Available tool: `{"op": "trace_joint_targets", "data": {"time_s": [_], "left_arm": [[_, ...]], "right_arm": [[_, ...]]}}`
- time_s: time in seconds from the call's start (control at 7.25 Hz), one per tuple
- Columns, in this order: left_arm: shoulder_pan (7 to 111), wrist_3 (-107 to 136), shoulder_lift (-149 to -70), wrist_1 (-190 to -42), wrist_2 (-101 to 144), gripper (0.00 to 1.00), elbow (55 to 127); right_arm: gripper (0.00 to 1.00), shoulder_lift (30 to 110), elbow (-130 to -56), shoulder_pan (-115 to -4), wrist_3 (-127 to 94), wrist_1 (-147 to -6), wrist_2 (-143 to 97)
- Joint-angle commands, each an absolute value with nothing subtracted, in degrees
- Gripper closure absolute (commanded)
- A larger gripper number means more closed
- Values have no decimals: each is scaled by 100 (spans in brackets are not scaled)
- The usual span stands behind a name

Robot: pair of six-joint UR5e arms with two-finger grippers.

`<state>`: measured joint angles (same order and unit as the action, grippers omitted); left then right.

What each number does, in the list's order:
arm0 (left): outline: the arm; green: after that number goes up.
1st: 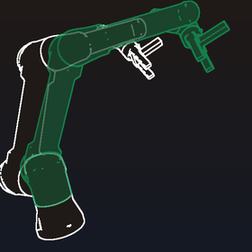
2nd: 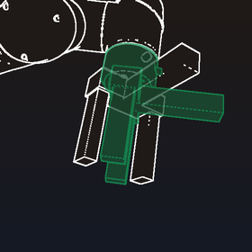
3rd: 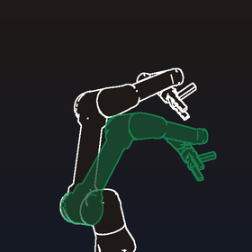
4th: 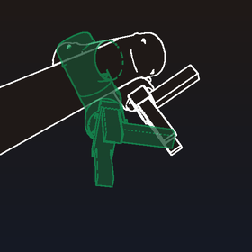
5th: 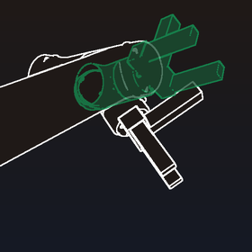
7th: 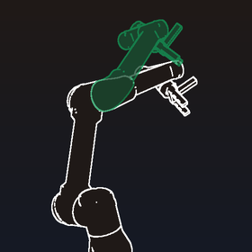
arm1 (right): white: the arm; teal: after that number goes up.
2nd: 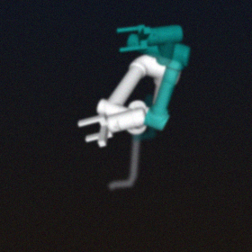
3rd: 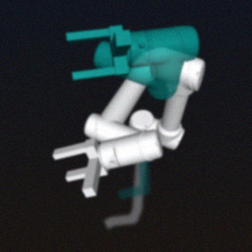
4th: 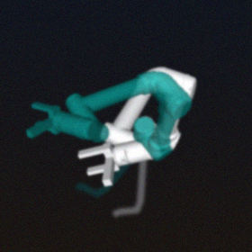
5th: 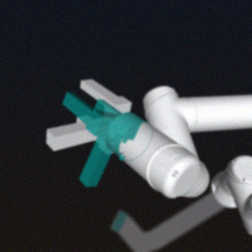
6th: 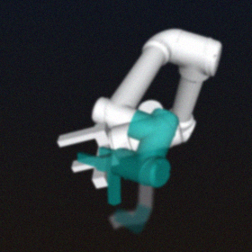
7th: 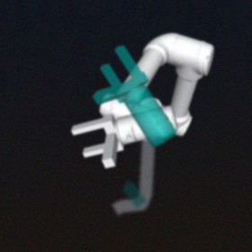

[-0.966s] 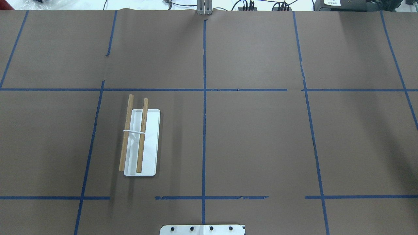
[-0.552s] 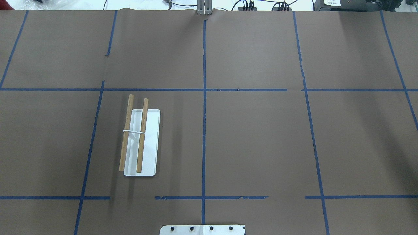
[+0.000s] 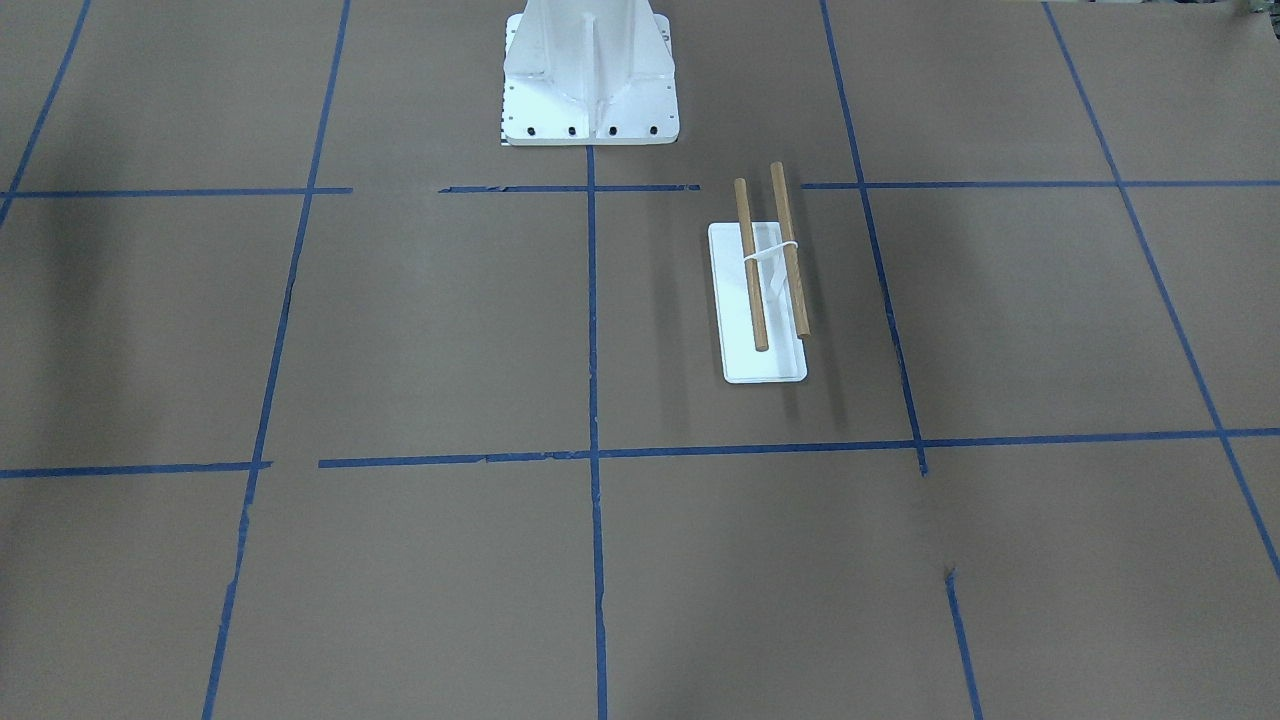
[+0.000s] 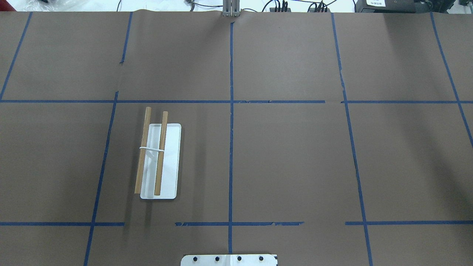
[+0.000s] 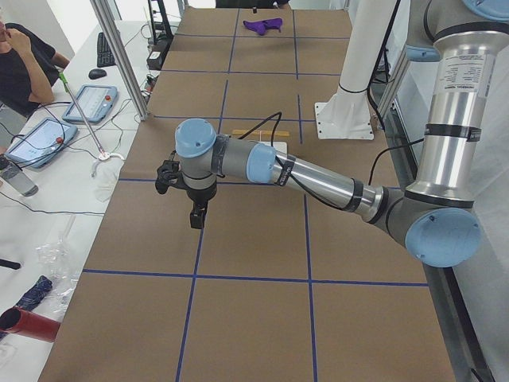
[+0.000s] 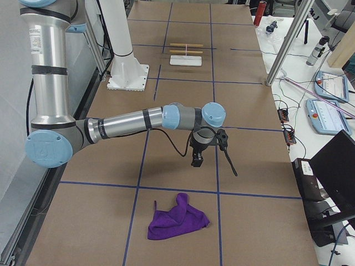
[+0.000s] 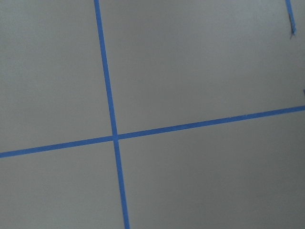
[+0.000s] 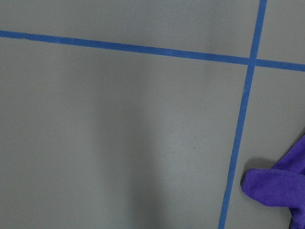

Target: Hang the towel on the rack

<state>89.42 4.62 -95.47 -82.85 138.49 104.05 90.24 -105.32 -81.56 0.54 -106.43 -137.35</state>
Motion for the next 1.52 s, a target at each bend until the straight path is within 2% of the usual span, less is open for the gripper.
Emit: {"op": "trace_joint_targets", "data": {"time_s": [0.0, 0.41, 0.55, 0.69, 0.83, 0.97, 1.38], "left_arm": [[8930, 694, -9371, -9050, 13904, 0, 10397], [8912, 686, -9352, -9237, 13887, 0, 10327], [8895, 686, -9352, -9255, 13887, 0, 10223], [8842, 694, -9352, -9359, 13895, 0, 10161], [8833, 712, -9352, -9413, 13904, 0, 10169], [8833, 712, -9352, -9413, 13904, 0, 10178], [8789, 721, -9352, -9413, 13904, 0, 10178]], "right_arm": [[0, 9061, -10565, -8156, -543, -10399, -13694], [0, 9421, -9785, -8156, -501, -9152, -13195], [1, 9431, -9321, -8156, -457, -8827, -13184], [9, 9431, -8803, -8156, -379, -8424, -13184], [9, 9465, -8380, -8156, -308, -7750, -13192], [9, 9553, -8176, -8156, -334, -7352, -13210], [9, 9615, -8244, -8147, -264, -7120, -13263]]}}
